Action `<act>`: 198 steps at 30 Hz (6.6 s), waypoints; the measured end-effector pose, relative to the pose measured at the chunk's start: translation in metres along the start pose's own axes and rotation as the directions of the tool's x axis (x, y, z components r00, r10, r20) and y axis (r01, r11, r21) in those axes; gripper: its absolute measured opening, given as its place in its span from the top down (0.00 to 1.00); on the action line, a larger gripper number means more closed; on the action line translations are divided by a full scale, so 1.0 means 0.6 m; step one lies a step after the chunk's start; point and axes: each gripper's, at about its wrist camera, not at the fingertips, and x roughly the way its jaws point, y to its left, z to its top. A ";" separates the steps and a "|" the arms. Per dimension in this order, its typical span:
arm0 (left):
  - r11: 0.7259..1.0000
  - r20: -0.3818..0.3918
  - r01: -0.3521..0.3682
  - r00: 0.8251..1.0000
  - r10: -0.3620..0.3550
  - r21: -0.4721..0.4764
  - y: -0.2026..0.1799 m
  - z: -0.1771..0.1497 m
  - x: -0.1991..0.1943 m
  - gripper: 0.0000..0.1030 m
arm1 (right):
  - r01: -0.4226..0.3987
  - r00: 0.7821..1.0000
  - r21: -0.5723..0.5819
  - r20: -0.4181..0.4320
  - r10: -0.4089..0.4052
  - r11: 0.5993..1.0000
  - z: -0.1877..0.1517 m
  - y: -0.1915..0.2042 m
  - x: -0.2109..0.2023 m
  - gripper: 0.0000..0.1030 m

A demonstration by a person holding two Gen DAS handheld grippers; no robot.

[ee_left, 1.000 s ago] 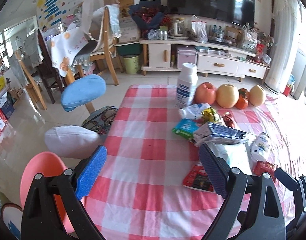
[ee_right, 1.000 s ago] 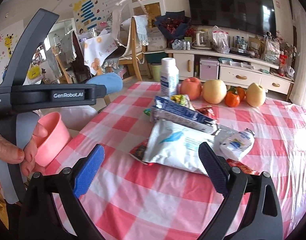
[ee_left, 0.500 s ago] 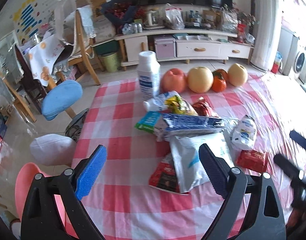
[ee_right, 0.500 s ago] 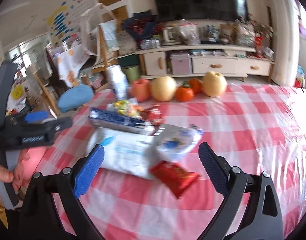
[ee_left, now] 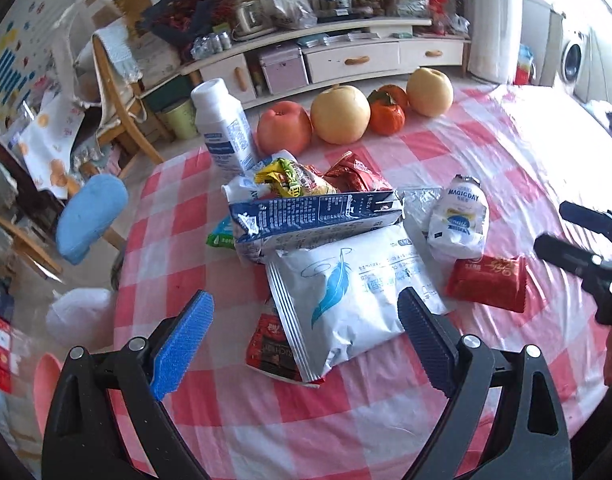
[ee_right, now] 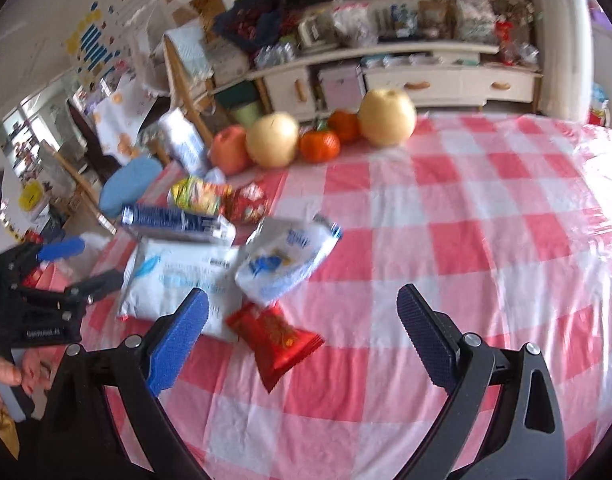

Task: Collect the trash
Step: 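Move both open tools back over the trash on the table, then close left tool on the white milk carton while right tool approaches the red snack packet, then close right tool on the red snack packet while left tool lifts the milk carton, then carry carton and snack packet over the pink bucket and open both tools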

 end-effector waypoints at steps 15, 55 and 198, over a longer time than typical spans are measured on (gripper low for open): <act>0.986 0.066 0.020 0.997 -0.031 0.163 0.021 0.056 0.050 0.10 | -0.157 0.981 0.126 -0.092 0.169 0.980 0.017 -0.015 0.077 0.07; 0.943 -0.048 0.182 0.983 -0.176 0.278 -0.037 0.060 0.112 0.18 | -0.048 0.987 0.097 -0.146 0.062 0.994 0.037 -0.020 0.131 0.07; 0.686 0.125 0.027 0.988 0.093 -0.728 0.507 -0.273 -0.121 0.44 | -0.561 0.827 -0.239 -0.185 0.530 0.793 -0.038 0.597 0.032 0.90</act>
